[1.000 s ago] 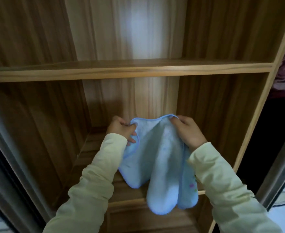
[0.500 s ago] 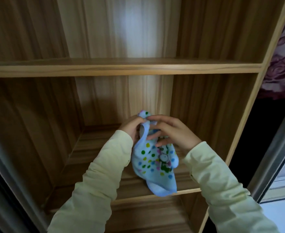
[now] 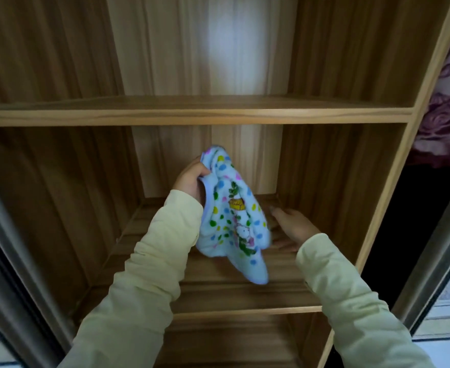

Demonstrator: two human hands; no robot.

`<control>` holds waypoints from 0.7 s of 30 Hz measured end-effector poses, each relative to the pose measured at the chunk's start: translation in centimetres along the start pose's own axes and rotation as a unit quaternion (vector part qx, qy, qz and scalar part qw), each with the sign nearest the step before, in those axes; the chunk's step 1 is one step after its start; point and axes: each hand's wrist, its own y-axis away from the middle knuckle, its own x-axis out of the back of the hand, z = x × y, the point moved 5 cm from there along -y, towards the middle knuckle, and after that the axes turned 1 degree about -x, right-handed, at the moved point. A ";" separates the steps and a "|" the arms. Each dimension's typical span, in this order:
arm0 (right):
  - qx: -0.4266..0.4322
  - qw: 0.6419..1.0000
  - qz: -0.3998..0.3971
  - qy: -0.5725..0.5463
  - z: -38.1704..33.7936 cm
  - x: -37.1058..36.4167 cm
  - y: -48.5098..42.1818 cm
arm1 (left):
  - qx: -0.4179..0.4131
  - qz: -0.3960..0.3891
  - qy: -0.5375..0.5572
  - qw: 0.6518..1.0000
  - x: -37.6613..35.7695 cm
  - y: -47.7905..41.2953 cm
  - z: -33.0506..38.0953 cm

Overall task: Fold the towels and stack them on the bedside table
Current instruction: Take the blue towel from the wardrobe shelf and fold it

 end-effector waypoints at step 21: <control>0.092 0.956 -0.172 -0.219 -1.5 -3.2 -0.2 | -0.033 0.127 -0.044 0.990 6.7 0.4 0.3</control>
